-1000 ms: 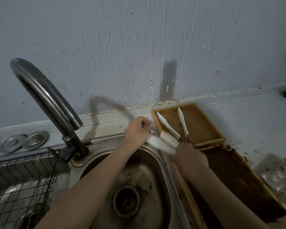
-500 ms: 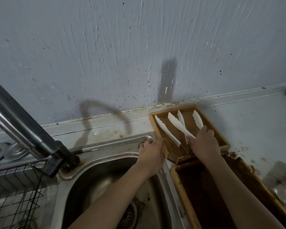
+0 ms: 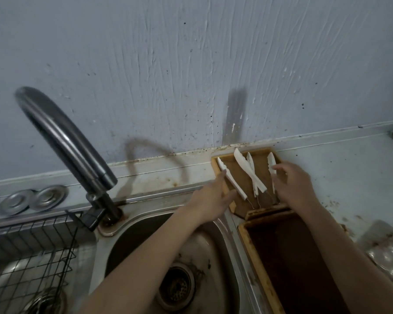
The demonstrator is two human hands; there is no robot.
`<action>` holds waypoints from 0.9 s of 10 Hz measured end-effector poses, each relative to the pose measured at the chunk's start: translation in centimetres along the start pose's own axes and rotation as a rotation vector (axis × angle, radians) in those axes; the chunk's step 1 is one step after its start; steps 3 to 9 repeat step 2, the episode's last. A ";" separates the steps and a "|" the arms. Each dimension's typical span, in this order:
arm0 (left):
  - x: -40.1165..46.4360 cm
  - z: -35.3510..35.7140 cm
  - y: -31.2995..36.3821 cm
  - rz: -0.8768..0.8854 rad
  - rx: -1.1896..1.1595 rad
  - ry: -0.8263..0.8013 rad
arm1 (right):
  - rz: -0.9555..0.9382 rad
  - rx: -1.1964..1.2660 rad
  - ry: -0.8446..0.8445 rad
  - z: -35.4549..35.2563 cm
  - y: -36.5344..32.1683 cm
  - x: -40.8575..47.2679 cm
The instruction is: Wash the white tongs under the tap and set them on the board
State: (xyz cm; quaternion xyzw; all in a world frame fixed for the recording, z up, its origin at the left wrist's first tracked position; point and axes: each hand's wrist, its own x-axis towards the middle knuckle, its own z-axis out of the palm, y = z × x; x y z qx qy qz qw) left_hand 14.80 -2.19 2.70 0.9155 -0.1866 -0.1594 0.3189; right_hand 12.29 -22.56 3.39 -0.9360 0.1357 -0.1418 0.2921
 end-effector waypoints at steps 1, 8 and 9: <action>-2.3 -3.4 1.5 0.036 -0.069 -0.031 | -0.087 0.123 0.127 -4.6 -3.2 -1.3; -6.5 -6.6 3.6 0.163 -0.127 -0.077 | -0.264 0.349 0.232 -10.1 -7.3 -3.6; -6.5 -6.6 3.6 0.163 -0.127 -0.077 | -0.264 0.349 0.232 -10.1 -7.3 -3.6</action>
